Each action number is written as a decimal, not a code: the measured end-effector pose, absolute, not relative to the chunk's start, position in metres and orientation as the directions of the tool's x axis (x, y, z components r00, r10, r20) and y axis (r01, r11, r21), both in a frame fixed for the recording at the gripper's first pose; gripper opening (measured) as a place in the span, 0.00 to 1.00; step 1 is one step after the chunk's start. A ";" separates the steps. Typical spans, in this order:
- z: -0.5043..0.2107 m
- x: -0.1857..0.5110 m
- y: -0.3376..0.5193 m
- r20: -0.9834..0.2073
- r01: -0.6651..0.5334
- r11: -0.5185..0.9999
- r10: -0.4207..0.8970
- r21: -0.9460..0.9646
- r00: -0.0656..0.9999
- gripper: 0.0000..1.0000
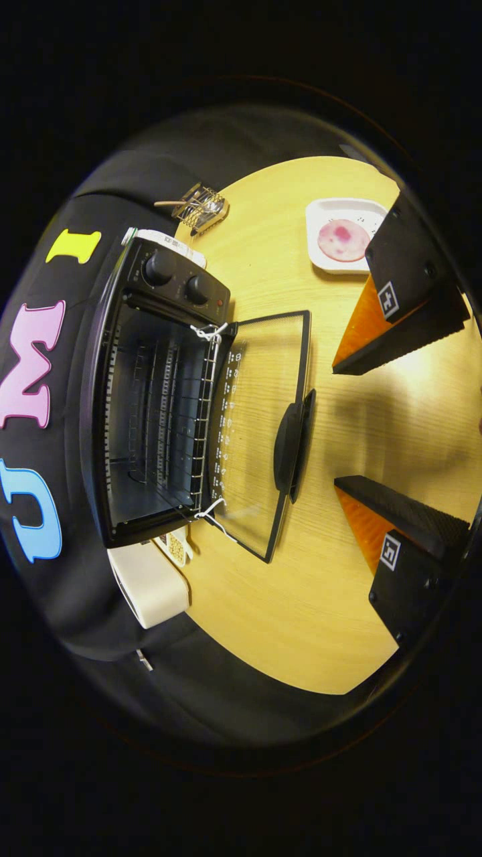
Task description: Open the toaster oven, put the food inside, and close the toaster oven door.
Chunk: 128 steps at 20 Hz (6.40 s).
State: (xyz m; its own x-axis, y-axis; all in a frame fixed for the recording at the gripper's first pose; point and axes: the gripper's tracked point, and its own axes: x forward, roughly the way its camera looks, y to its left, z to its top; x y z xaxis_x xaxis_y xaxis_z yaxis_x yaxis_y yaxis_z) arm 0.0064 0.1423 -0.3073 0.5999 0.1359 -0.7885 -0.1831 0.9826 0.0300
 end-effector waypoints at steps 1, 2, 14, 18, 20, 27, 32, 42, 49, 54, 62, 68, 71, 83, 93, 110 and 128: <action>-0.300 0.004 0.140 -0.781 -0.176 0.982 0.161 0.066 0.603 1.00; -0.293 -0.001 0.139 -0.777 -0.169 0.980 0.184 0.101 0.602 0.99; -0.244 0.007 -0.008 -0.772 -0.103 0.983 0.183 0.152 0.609 1.00; -0.244 0.016 -0.063 -0.787 -0.040 0.982 0.173 0.186 0.592 1.00; -0.246 0.022 -0.082 -0.795 -0.018 0.977 0.186 0.215 0.577 1.00; -0.291 0.024 -0.151 -0.872 -0.017 0.979 0.188 0.202 0.453 1.00; -0.324 0.015 -0.165 -0.907 -0.070 0.977 0.212 0.200 0.364 1.00; -0.366 0.000 -0.177 -0.952 -0.097 0.985 0.166 0.146 0.256 1.00; -0.374 0.001 -0.190 -0.962 -0.086 0.993 0.097 0.078 0.255 0.73; -0.375 -0.001 -0.188 -0.965 -0.092 0.991 0.114 0.095 0.234 0.35; -0.378 -0.002 -0.182 -0.956 -0.044 0.979 0.204 0.199 0.212 0.05; -0.377 -0.020 -0.175 -0.950 0.113 0.957 0.242 0.268 0.199 0.05; -0.375 -0.035 -0.169 -0.945 0.181 0.940 0.250 0.289 0.209 0.05; -0.326 -0.061 -0.141 -0.877 0.478 0.745 0.319 0.466 0.359 0.05; -0.271 -0.089 -0.103 -0.783 0.530 0.589 0.348 0.611 0.515 0.05; -0.221 -0.043 0.065 -0.673 0.369 0.575 0.514 0.731 0.532 0.05; -0.282 0.098 0.114 -0.684 0.514 0.453 0.433 0.728 0.588 0.05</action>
State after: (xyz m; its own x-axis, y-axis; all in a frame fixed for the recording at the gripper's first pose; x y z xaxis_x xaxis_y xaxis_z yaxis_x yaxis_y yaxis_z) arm 0.0979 0.1143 -0.2823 0.5878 0.4326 -0.6837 0.5135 0.4535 0.7284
